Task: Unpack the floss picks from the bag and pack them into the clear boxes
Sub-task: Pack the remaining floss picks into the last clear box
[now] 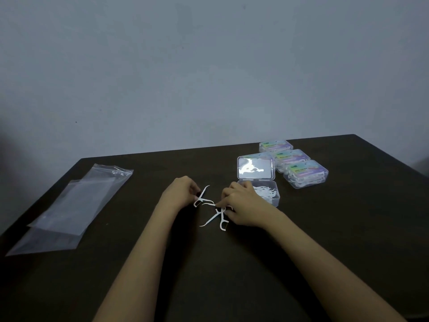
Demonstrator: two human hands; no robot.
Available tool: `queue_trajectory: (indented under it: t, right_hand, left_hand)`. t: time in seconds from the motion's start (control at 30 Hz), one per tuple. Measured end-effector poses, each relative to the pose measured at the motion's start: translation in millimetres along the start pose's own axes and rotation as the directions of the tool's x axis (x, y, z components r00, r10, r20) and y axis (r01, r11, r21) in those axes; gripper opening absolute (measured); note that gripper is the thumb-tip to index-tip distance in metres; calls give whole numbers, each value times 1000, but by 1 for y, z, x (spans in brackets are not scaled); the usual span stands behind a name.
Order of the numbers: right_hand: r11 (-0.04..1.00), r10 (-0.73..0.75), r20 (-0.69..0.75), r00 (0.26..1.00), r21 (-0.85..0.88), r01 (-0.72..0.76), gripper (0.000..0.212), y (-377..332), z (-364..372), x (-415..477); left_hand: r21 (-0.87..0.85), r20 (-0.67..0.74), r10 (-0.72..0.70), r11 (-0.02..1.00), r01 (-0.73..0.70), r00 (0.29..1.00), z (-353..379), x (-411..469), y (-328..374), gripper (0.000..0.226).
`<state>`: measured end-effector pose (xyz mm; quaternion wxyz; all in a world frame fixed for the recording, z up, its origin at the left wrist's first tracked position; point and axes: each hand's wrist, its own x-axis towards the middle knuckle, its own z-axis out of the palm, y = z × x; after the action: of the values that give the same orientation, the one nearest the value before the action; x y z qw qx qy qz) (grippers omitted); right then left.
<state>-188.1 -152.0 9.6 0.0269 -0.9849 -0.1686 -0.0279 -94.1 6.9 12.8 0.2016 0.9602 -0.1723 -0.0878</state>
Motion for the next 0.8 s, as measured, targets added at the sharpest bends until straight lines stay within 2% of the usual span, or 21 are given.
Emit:
queue_trajectory:
  t: [0.3, 0.5, 0.67, 0.8]
  right_hand:
    - [996, 84, 36, 996, -9, -83, 25, -2, -5, 6]
    - [995, 99, 40, 994, -19, -99, 20, -4, -6, 6]
    - [994, 109, 84, 991, -25, -107, 25, -6, -8, 10]
    - [993, 112, 102, 989, -61, -106, 17, -9, -10, 15]
  left_hand:
    - [-36, 70, -7, 999, 10, 998, -2, -5, 5, 16]
    - [-14, 66, -15, 1000, 16, 998, -2, -6, 8, 5]
    - [-32, 132, -55, 998, 60, 990, -2, -6, 11, 8]
    - [-2, 167, -69, 998, 70, 984, -1, -7, 15, 13]
